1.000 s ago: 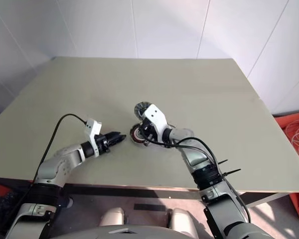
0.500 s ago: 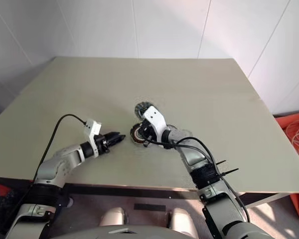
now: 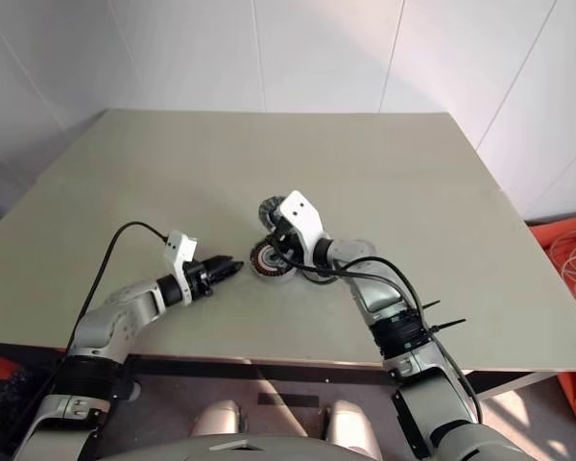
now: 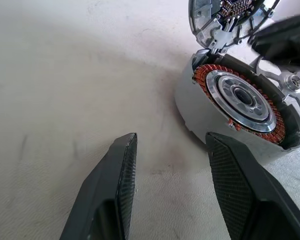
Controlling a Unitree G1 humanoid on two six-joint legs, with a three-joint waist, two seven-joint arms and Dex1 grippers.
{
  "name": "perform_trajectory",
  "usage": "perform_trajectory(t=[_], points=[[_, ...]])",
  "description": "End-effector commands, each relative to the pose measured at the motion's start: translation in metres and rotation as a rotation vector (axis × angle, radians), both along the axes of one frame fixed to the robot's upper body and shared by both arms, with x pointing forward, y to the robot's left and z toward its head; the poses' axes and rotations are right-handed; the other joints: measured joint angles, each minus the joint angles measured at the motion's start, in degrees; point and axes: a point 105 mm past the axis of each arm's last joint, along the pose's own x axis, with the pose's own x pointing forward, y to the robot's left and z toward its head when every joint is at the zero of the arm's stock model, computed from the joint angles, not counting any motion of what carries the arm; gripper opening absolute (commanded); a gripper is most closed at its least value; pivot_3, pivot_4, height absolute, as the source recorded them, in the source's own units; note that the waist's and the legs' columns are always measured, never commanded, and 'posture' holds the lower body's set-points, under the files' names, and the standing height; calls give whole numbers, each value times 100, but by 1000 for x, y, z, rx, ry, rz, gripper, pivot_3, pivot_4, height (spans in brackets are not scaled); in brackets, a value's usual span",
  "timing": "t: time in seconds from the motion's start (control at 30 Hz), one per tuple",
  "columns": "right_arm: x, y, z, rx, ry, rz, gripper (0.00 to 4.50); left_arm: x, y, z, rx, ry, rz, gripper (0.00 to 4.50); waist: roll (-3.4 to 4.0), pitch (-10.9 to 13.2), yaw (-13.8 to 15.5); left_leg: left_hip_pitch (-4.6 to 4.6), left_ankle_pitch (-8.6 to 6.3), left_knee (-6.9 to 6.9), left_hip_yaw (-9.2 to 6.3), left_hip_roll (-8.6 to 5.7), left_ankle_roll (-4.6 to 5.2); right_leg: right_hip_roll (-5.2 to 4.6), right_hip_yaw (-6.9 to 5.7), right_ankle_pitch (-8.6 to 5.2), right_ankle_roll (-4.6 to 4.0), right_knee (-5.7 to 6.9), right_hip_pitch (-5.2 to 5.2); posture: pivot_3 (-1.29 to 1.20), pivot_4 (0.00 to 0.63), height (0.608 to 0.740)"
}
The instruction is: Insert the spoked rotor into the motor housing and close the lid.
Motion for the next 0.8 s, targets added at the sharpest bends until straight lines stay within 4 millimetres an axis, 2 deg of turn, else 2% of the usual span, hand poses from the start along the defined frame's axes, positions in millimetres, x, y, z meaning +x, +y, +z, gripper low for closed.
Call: perform_trajectory(t=[0.03,0.17,0.23,0.33,0.53,0.6,0.7,0.8], points=[[2,-1,14,21,-44,3,28,4,0,15,1,-62,-4,2299,0,0,1,-1,0,0,0,-1,0,0,0,0,0,0,-1,0,0,740],[0,-2,11,18,-35,-1,28,4,1,15,4,-63,-3,2299,0,0,1,-1,0,0,0,0,0,0,0,0,0,-1,-1,0,0,740],[-1,-12,9,7,-24,-24,28,4,1,16,5,-63,-2,2299,0,0,2,-2,0,0,0,0,0,0,0,0,0,-1,-1,0,0,740],[-2,-35,8,-9,-2,-74,28,4,2,17,1,-62,2,2299,0,0,50,-2,0,0,-1,-2,0,0,0,0,0,-3,1,0,0,740],[-15,-97,-1,-129,32,-175,28,6,2,15,-7,-42,-3,2299,1,1,170,0,0,0,-1,-2,1,-1,0,0,1,-4,3,0,0,740],[-17,-110,4,-134,35,-205,28,8,0,15,-10,-43,-10,2299,1,1,166,-1,0,0,1,-2,1,-1,2,0,1,-2,5,0,0,740],[-20,-119,12,-131,34,-213,28,10,-2,16,-13,-45,-17,2299,4,3,145,6,0,-1,2,0,0,0,3,-1,2,0,14,0,0,740],[-21,-126,24,-124,20,-230,647,11,-5,15,-16,-44,-27,2299,6,3,143,7,0,-1,2,0,0,0,3,-1,2,1,14,0,0,740]])
